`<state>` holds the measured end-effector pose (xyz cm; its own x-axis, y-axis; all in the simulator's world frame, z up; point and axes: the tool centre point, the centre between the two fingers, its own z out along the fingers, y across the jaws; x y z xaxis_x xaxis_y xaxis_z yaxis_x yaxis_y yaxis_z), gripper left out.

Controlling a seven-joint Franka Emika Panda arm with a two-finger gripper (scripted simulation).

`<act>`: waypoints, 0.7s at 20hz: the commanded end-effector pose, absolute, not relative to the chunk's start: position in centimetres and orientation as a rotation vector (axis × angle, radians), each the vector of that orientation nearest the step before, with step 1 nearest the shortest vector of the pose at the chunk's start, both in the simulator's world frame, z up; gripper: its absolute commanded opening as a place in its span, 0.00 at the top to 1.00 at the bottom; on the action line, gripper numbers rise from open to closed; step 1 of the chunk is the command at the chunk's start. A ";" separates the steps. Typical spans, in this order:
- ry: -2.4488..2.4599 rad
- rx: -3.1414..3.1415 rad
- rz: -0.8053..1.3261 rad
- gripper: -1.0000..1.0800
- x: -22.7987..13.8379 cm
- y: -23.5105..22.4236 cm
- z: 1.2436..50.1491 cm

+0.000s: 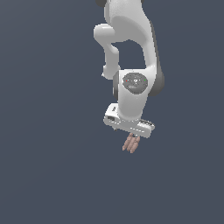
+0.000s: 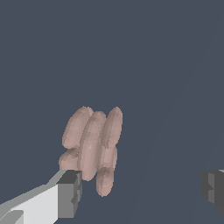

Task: Pick up the object and move it to a goal position.

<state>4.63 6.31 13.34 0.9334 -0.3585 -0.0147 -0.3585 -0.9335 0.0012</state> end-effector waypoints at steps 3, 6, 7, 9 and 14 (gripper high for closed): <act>0.678 -3.067 0.012 0.04 5.5 8.0 13.1; 0.728 -3.056 0.007 0.04 5.9 8.9 13.0; 0.742 -3.053 0.006 0.04 6.0 9.1 12.9; 0.765 -3.047 0.004 0.04 6.2 9.5 12.9; 0.797 -3.039 0.000 0.04 6.4 10.1 12.8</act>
